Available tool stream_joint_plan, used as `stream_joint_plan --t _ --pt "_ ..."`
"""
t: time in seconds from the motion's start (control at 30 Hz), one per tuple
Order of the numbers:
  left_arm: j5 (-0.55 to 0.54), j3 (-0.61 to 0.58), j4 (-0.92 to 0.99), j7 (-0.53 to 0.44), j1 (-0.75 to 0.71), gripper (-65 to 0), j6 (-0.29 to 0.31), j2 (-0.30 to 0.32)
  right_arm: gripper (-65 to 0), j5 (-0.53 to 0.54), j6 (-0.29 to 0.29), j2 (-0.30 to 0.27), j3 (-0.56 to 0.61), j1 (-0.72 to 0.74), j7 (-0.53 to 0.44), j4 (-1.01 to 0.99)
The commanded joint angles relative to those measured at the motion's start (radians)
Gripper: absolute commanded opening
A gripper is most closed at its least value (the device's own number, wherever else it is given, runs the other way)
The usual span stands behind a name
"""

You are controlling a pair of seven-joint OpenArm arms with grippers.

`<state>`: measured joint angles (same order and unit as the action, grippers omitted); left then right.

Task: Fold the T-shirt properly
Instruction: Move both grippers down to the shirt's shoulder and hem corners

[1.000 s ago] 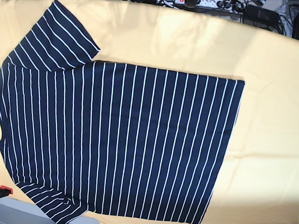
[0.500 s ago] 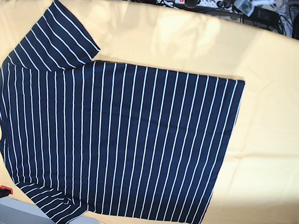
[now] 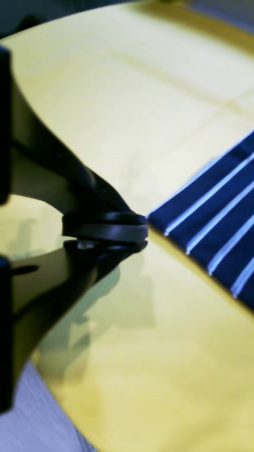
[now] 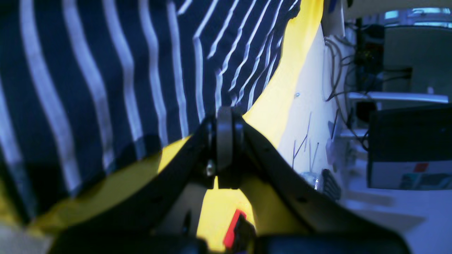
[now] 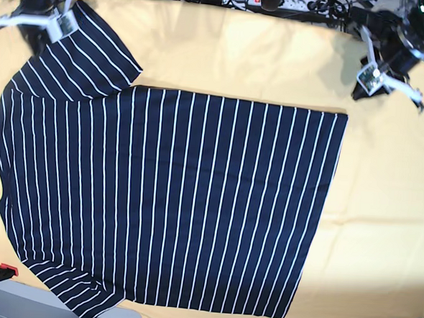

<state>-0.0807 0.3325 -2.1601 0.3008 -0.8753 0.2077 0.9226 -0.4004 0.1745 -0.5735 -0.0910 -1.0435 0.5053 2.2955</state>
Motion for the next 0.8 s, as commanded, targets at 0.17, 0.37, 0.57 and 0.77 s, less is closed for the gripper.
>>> stream_joint_plan --t 0.17,0.37,0.57,0.77 --pt "-0.053 -0.068 0.175 -0.176 0.176 -28.8 0.235 0.162 -65.0 0.115 -0.057 -0.011 -0.034 0.051 -0.050 0.017" --pt "0.063 -0.345 0.287 -0.200 0.428 -25.9 0.249 0.259 -65.0 0.165 -0.071 -0.008 -0.034 0.057 -0.050 0.017" --pt "0.153 -0.618 0.375 -0.223 0.682 -25.9 0.241 0.261 -65.0 0.166 -0.071 -0.008 -0.034 0.057 -0.049 0.017" --pt "0.198 -0.870 0.416 -0.222 0.890 -25.9 0.219 0.257 -65.0 0.166 -0.071 -0.008 -0.034 0.057 -0.050 0.017"
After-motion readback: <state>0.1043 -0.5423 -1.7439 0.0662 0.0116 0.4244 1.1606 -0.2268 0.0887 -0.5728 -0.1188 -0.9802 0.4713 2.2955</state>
